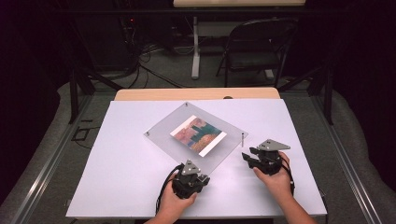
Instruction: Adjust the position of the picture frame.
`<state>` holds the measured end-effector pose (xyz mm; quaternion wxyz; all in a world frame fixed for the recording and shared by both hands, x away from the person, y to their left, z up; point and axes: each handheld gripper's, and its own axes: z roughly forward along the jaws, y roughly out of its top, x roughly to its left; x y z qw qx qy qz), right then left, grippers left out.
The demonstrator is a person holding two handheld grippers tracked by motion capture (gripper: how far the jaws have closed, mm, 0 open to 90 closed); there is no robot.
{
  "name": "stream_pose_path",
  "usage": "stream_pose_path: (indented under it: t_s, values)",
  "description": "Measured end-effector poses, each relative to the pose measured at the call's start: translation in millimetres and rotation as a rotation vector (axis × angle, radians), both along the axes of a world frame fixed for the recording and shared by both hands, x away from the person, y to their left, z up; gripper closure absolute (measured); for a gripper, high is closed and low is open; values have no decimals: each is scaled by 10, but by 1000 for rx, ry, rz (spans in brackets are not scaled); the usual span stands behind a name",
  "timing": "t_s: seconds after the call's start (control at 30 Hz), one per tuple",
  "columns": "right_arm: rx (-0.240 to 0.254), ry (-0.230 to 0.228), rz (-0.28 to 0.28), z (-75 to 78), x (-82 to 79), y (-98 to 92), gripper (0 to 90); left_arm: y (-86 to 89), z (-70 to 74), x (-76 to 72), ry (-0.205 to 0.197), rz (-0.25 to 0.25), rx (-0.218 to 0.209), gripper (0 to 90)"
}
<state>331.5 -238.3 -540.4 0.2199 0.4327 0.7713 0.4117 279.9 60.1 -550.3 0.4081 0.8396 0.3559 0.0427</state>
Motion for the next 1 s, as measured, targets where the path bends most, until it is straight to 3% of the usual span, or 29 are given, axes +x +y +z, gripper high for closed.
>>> stream_pose_path:
  t_s: [0.27, 0.43, 0.53, 0.6, 0.8, 1.0]
  values:
    - [27, 30, 16, -191, 380, 128, 584, 130, -2, -24, 6, 15, -7, 849]
    - [-28, 3, 17, -234, 535, 264, 735, 136, -5, -27, 7, 13, -6, 849]
    - [-22, -5, -1, -242, 567, 236, 847, 144, -9, -28, 6, 14, -10, 849]
    - [0, 10, 14, -238, 573, 206, 851, 148, -7, -28, 6, 13, -8, 849]
    - [-1, -6, 39, -178, 541, 198, 854, 203, 40, -39, 8, 9, -24, 849]
    - [4, -1, 69, -89, 404, 182, 854, 333, 108, -57, 17, -2, -24, 849]
